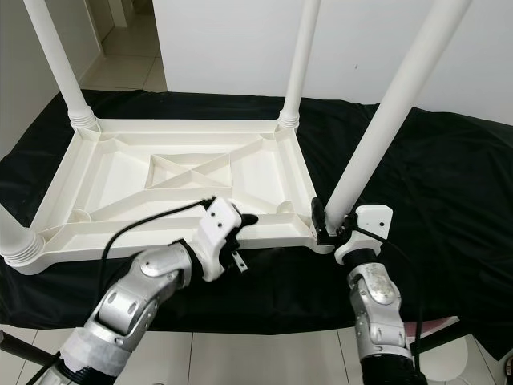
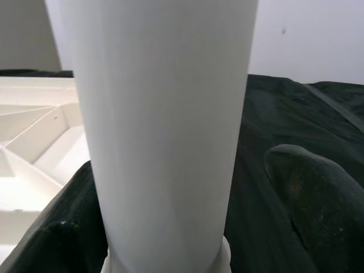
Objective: Building children table
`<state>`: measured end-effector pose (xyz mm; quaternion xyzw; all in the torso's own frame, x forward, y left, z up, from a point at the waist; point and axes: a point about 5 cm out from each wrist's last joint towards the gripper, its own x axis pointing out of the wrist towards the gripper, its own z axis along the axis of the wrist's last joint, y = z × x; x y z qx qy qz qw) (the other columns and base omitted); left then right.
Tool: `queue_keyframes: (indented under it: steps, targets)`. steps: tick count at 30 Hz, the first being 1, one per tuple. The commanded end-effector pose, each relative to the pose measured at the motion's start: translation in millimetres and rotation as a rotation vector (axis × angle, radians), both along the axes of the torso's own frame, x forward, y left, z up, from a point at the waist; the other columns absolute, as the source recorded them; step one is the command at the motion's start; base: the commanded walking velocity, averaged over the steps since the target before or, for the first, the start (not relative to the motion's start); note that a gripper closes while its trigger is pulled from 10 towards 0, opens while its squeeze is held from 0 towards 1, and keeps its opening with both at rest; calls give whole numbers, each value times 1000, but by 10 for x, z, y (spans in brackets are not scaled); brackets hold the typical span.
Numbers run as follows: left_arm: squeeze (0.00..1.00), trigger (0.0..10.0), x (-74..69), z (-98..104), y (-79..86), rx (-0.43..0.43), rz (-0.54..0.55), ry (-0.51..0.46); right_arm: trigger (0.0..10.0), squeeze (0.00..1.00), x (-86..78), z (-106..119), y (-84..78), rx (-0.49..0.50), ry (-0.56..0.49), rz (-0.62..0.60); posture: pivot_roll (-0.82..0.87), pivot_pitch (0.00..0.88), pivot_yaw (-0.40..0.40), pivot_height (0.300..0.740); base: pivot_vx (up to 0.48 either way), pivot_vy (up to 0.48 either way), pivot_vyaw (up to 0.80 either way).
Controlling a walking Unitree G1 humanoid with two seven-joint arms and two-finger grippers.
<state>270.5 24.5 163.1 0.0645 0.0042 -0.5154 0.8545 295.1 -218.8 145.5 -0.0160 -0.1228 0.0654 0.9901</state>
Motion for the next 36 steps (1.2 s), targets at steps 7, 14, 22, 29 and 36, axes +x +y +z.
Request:
queue_keyframes:
  steps: [7,14,22,29,36]
  targets:
    - [0,10000,-18,-27,-48,13,12,-10,10000,0,73,31,-75,-35,26,103,24,70,-12,740,0,0,0]
    - [0,10000,-35,-31,-74,22,5,-16,9176,0,165,82,-41,-92,51,235,27,71,-11,740,0,0,0]
    - [0,10000,-50,-46,-94,23,0,-13,7137,0,241,74,-36,-146,89,300,35,74,-17,740,0,0,0]
    - [0,10000,-38,-33,-81,23,8,-17,4902,0,278,43,-45,-160,123,335,39,77,-20,740,0,0,0]
    - [0,10000,-30,-19,-68,21,18,-22,3804,0,269,-20,-55,-164,150,350,40,80,-22,740,0,0,0]
